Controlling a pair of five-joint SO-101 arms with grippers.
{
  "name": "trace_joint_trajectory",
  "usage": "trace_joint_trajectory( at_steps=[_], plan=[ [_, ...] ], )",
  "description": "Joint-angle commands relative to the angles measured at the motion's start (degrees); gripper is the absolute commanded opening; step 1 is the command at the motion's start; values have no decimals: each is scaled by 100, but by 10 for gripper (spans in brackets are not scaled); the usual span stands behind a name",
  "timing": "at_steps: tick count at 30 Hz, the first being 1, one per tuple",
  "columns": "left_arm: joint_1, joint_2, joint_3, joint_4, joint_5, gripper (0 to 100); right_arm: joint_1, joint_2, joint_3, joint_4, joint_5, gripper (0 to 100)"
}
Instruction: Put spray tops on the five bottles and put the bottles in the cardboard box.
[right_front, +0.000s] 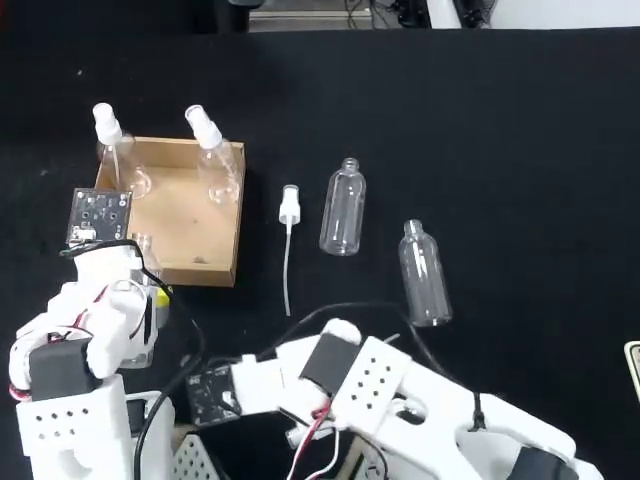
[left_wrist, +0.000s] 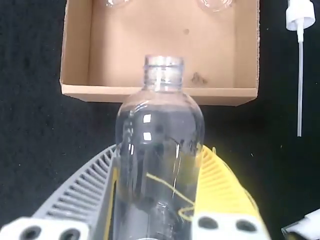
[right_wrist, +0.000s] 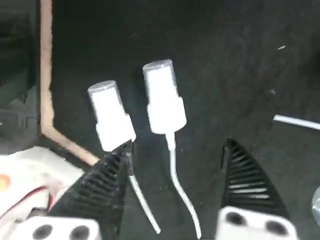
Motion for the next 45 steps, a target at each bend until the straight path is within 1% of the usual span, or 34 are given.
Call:
trace_joint_trajectory(
  at_steps=[1,8,14,19,23,30,36,38,43,45],
  plan=[
    [-66,-9,-48,-88,62,31,-88,57,127,-457,-9,262],
    [-66,-9,-40,-79,70,30,-79,66,567,-1099,0,261],
    [-66,-18,-48,-79,70,30,-79,66,760,-1178,9,261],
    [-66,-18,-48,-70,79,30,343,92,769,-1371,105,261],
    [-66,-18,-48,-70,79,30,624,523,690,-1486,352,261],
    [-66,-18,-48,-70,79,30,607,1516,497,-1952,325,261],
    [-66,-18,-40,-70,62,30,598,1736,189,-1969,325,257],
    [-66,-18,-40,-70,62,30,598,1745,180,-1987,334,211],
    [-66,-18,-40,-70,62,30,747,1745,119,-2084,325,7],
    [-66,-18,-40,-70,62,30,1169,1763,92,-2066,255,31]
  ],
)
